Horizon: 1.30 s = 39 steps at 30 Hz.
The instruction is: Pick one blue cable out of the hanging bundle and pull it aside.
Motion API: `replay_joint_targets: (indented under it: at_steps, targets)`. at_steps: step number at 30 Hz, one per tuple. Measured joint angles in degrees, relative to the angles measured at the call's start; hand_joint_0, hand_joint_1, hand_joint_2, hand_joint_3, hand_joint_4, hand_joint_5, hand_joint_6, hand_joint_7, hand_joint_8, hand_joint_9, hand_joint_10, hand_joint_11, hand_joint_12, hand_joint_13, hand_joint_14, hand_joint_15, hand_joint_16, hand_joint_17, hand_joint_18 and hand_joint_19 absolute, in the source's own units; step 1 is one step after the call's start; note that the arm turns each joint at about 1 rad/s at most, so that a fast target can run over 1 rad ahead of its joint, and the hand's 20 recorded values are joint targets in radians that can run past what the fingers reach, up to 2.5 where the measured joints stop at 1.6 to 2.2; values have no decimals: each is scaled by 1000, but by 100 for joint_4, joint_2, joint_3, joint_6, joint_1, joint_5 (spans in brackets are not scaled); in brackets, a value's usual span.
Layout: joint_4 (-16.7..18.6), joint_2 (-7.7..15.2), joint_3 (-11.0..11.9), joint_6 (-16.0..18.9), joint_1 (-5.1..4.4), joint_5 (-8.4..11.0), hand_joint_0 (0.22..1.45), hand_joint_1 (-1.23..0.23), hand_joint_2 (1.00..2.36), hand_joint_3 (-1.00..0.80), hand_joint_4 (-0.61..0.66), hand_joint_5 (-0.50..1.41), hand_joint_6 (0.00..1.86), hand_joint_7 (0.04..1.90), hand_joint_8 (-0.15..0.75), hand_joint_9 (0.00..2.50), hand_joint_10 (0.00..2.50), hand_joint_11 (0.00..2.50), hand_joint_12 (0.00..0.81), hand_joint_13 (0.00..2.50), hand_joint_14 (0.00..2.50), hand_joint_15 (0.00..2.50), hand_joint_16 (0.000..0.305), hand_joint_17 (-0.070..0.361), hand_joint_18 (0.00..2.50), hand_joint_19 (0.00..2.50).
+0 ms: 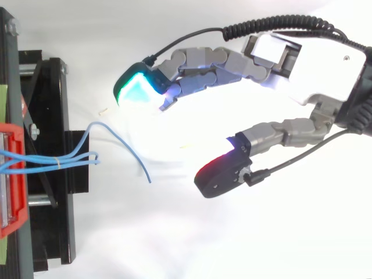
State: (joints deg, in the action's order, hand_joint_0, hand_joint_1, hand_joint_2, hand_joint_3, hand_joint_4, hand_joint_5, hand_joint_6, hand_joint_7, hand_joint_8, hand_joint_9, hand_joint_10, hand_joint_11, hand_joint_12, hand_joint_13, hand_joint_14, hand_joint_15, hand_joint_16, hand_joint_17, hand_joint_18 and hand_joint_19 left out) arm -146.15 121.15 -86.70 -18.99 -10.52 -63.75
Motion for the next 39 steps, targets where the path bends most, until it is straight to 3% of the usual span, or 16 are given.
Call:
replay_joint_targets:
  at_steps: [8, 21, 25, 29, 36, 39]
  targets:
    - [336, 4, 3, -287, -63, 232, 476, -628, 1001, -482, 265, -199, 502, 769, 294, 429, 10, 310, 332, 353, 10, 251, 45, 101, 279, 151]
    - [393, 12, 7, -428, -128, 258, 479, -615, 1001, -481, 267, -194, 502, 779, 294, 448, 10, 309, 331, 366, 10, 254, 44, 100, 287, 151]
    - [369, 140, 87, -395, -124, 250, 479, -613, 1002, -479, 267, -193, 502, 774, 293, 456, 12, 312, 331, 370, 10, 255, 45, 100, 288, 157]
    - [147, 488, 420, -170, -78, 138, 478, -613, 1001, -478, 269, -192, 502, 779, 295, 464, 9, 306, 332, 373, 10, 255, 45, 100, 289, 157]
    - [-768, 1426, 1457, 416, -14, -231, 479, -612, 1002, -479, 268, -190, 502, 780, 298, 469, 10, 319, 332, 381, 10, 257, 44, 100, 289, 158]
    - [-1222, 1568, 1914, 548, 7, -288, 478, -611, 1002, -475, 269, -189, 502, 781, 299, 474, 10, 308, 332, 387, 10, 258, 44, 100, 291, 155]
